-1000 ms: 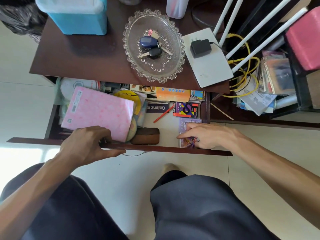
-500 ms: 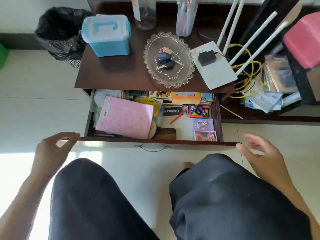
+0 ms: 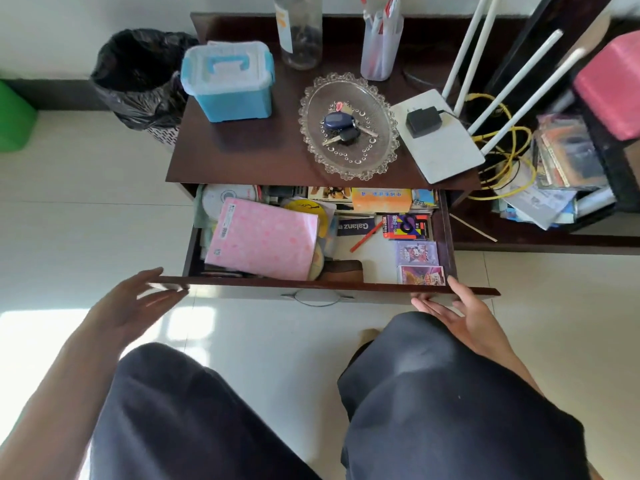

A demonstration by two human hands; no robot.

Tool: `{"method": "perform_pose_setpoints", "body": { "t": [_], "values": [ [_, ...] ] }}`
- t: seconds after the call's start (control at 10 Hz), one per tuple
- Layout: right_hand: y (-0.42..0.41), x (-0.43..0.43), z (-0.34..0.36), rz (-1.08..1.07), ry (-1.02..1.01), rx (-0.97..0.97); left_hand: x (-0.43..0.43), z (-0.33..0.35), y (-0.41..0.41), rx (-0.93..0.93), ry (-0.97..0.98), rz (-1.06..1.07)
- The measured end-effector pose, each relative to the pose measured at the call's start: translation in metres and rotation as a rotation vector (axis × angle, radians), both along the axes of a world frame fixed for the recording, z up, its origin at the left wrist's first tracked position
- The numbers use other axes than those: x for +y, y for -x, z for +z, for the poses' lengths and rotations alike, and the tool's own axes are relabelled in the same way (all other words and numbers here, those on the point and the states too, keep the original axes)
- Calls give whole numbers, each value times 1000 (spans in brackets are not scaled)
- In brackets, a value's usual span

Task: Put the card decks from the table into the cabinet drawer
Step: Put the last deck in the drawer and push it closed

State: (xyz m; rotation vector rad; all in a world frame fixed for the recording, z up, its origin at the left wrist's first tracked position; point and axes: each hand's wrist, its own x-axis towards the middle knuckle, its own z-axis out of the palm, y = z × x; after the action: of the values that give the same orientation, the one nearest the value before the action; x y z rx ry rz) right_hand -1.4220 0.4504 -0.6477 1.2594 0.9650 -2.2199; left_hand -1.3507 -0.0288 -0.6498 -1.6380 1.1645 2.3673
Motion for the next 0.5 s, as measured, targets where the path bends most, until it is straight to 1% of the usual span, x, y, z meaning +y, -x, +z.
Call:
{"method": "perform_pose_setpoints", "body": {
  "t": [0.1,0.2,0.3,0.5],
  "values": [
    [3,-9,-7,54,6,4,18,-8,0,-15,8,-15],
    [-1,-16,-14,86,22,-18,44,-11,-3,74,-49,65],
    [2,-20,-17,76,-34,1,59,-14,-2,151,-90,81],
    [5,-15,-18,-4,55,-61,70,-14,4,153,-13,148]
  ]
}}
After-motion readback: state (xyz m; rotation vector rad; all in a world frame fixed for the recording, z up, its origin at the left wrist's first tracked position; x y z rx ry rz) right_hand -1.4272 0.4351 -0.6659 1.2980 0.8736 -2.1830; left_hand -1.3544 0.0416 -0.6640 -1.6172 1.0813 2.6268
